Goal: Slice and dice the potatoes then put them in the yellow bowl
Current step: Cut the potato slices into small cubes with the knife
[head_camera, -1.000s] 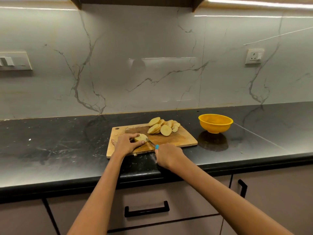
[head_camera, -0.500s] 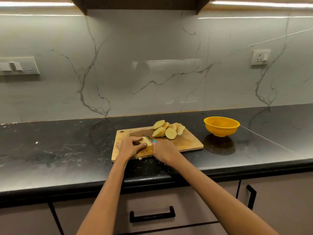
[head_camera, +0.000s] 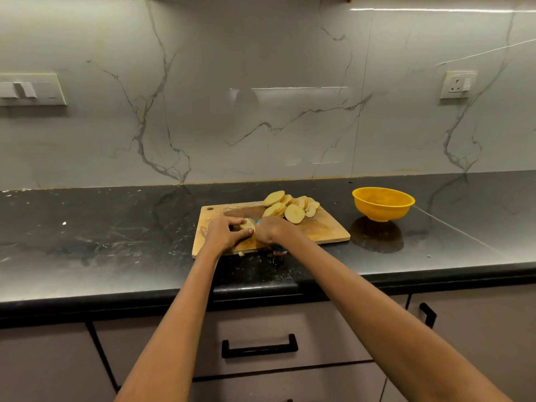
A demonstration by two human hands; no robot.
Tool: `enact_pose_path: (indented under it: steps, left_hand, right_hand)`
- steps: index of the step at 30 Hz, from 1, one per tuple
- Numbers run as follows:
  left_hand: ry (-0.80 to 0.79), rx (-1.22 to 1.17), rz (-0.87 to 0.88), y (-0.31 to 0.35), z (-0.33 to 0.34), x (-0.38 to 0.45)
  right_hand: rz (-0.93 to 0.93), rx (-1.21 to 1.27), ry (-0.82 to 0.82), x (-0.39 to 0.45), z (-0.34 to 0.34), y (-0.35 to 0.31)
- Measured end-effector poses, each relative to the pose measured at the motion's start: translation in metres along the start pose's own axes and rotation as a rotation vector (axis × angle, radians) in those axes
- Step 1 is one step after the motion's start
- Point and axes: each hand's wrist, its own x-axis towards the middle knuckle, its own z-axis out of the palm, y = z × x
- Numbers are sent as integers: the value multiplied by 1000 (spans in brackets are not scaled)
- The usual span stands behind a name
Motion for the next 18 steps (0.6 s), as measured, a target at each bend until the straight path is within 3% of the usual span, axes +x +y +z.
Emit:
enact_pose_path:
  steps: [4, 10, 15, 18]
  left_hand:
    - [2, -6, 11, -2, 1, -1]
    - [14, 23, 35, 0, 3, -5]
    - [19, -29, 28, -8, 6, -1]
    - [35, -110, 15, -14, 8, 2]
  right_hand:
    - [-7, 2, 72, -28, 12, 18]
    - [-88, -244, 268, -70, 35, 40]
    - [-105, -90, 459, -72, 26, 40]
    - [-94, 29, 399, -48, 25, 35]
